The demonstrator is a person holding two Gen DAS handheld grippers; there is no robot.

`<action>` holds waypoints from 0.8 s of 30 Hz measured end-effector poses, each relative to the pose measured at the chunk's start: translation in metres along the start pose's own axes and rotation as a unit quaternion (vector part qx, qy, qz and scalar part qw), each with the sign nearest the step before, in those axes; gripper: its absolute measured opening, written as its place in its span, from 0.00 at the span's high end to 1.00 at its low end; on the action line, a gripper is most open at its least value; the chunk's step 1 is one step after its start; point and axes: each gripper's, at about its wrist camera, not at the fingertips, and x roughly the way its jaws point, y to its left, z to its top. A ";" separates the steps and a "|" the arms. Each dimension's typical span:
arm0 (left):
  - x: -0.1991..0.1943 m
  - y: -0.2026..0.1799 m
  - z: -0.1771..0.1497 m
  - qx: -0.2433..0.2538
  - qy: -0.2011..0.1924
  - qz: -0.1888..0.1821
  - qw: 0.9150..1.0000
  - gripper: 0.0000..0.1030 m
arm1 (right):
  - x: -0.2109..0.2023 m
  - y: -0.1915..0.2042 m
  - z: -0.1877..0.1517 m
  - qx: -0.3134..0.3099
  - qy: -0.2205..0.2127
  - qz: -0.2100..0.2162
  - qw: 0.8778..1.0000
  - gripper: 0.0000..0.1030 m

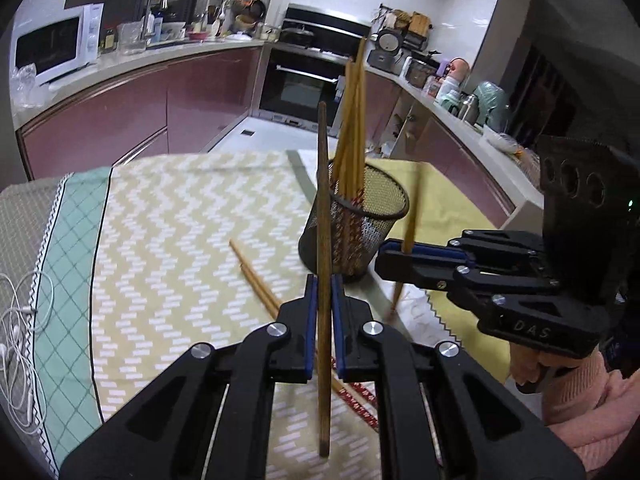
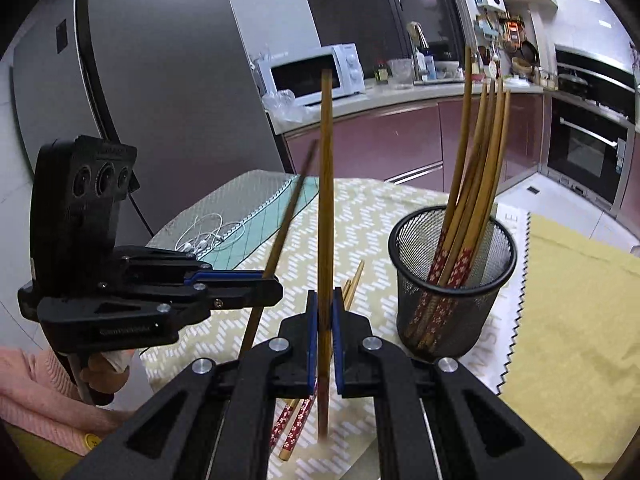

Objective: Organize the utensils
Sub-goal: 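Lift the chopstick upright and carry it over the mesh cup, then lower the chopstick into the mesh cup and open the right tool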

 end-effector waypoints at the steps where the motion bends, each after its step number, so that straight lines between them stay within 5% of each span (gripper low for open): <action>1: -0.003 -0.002 0.000 0.001 -0.002 -0.002 1.000 0.93 | -0.004 -0.003 -0.001 0.000 -0.002 0.000 1.000 0.94; 24: -0.059 -0.029 0.080 0.024 -0.120 -0.031 0.992 0.93 | -0.079 -0.023 0.051 -0.007 -0.098 -0.046 0.994 0.94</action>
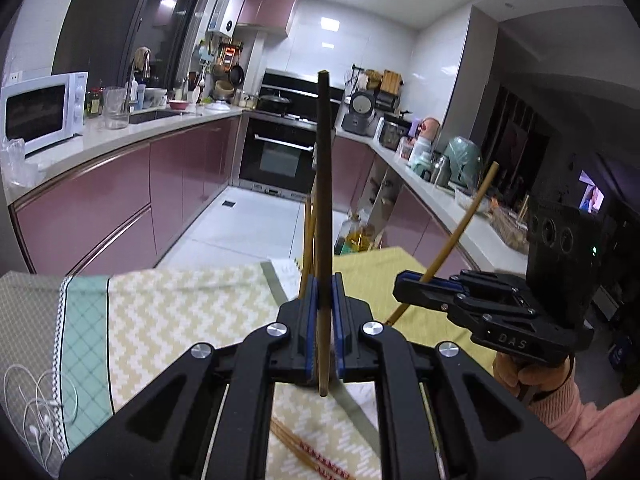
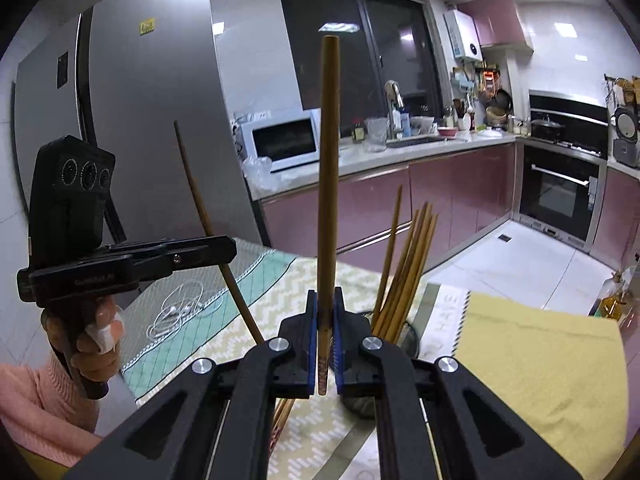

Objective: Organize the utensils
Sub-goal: 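Lower the chopstick into the mesh cup and open the right tool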

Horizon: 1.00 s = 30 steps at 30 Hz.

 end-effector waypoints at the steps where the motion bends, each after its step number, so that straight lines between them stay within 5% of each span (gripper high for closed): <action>1: 0.000 -0.001 0.004 0.001 -0.004 0.000 1.000 0.93 | -0.001 -0.001 0.003 0.001 -0.003 -0.001 1.000 0.94; 11: 0.023 -0.014 0.031 0.014 -0.023 0.016 1.000 0.93 | 0.011 -0.017 0.023 0.007 -0.015 -0.021 1.000 0.94; 22: 0.090 -0.004 0.005 0.034 0.098 0.032 0.994 0.93 | 0.063 -0.034 -0.001 0.031 0.069 -0.022 0.997 0.94; 30: 0.117 0.002 -0.009 0.036 0.138 0.028 0.989 0.93 | 0.092 -0.045 -0.011 0.054 0.109 -0.028 0.992 0.92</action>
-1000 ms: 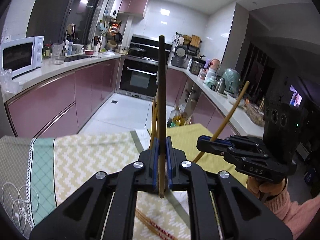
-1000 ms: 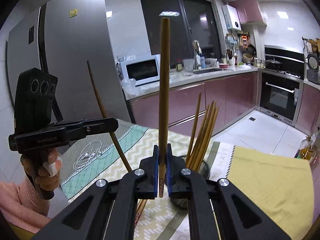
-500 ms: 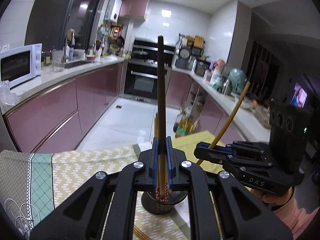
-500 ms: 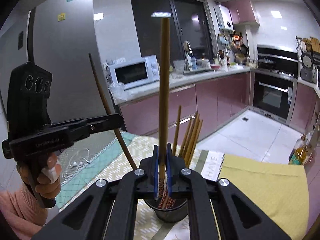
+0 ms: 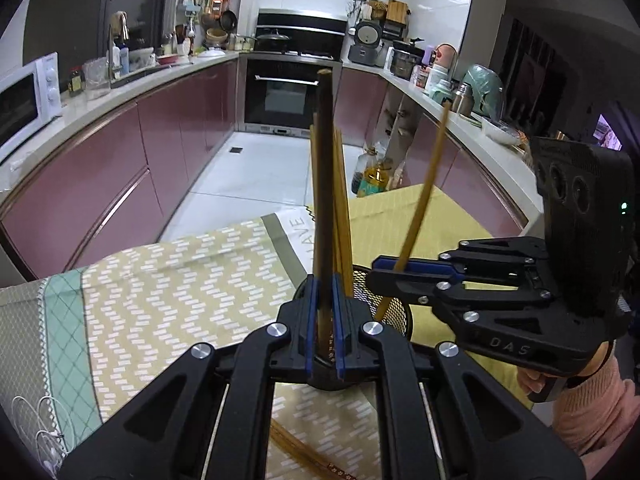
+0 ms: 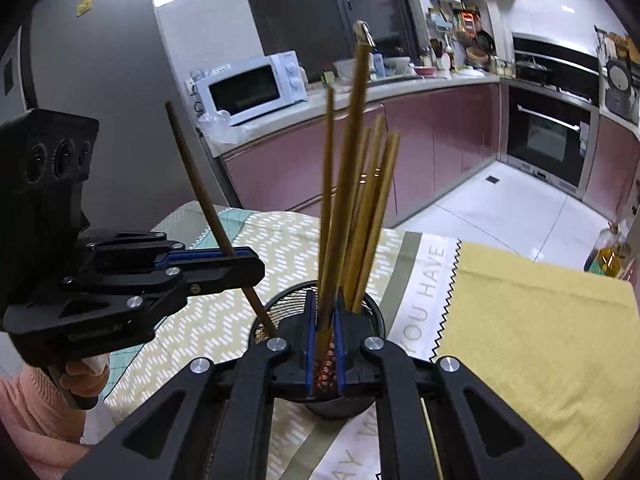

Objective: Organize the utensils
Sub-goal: 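Lower the chopstick into the mesh cup and open the right tool, then return the right tool to the remaining chopsticks and close on one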

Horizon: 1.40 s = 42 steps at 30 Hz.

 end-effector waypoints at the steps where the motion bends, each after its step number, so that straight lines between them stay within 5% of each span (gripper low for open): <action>1: 0.003 0.001 0.000 -0.002 0.002 -0.001 1.000 0.93 | 0.002 -0.001 0.000 0.002 0.002 -0.001 1.000 0.92; 12: 0.022 0.006 -0.012 -0.022 0.013 -0.002 1.000 0.91 | 0.002 -0.008 0.000 0.019 -0.011 -0.009 1.000 0.87; 18: 0.007 0.011 -0.023 -0.041 -0.011 0.001 0.999 0.81 | -0.003 -0.006 -0.002 0.019 -0.024 -0.015 0.999 0.80; 31: -0.049 0.021 -0.063 -0.065 -0.070 0.042 0.995 0.41 | -0.041 0.022 -0.027 -0.021 -0.061 0.033 0.997 0.69; 33: -0.058 0.023 -0.073 -0.068 -0.074 0.055 0.993 0.37 | -0.049 0.030 -0.037 -0.038 -0.062 0.050 0.996 0.61; 42: -0.056 0.033 -0.120 -0.088 -0.034 0.103 0.990 0.32 | -0.016 0.049 -0.082 -0.042 0.013 0.080 0.996 0.61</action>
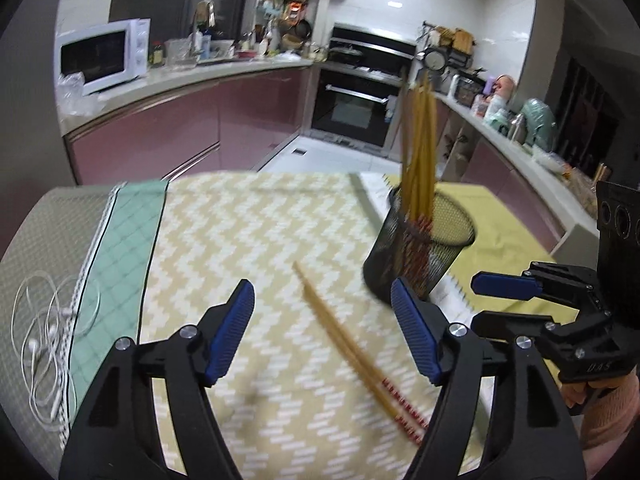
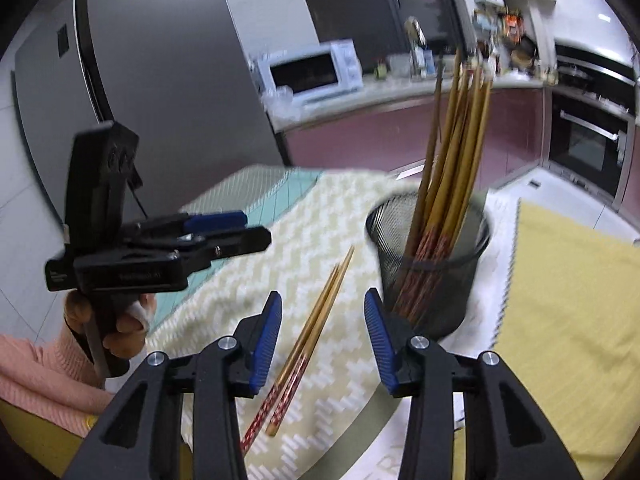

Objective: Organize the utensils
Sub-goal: 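Return the right tool to the remaining chopsticks and close on one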

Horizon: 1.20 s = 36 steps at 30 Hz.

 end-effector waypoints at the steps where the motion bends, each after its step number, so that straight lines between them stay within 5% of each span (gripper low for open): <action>1: 0.003 0.003 -0.005 -0.003 0.007 0.002 1.000 0.32 | 0.006 0.000 -0.003 0.006 0.009 0.001 1.000 0.61; 11: 0.022 0.008 -0.040 -0.018 0.061 0.020 0.998 0.27 | 0.047 0.002 -0.021 0.024 0.058 -0.017 0.998 0.61; 36: 0.029 0.016 -0.048 -0.022 0.078 0.036 0.996 0.26 | 0.080 0.020 -0.025 -0.018 0.101 -0.077 0.992 0.61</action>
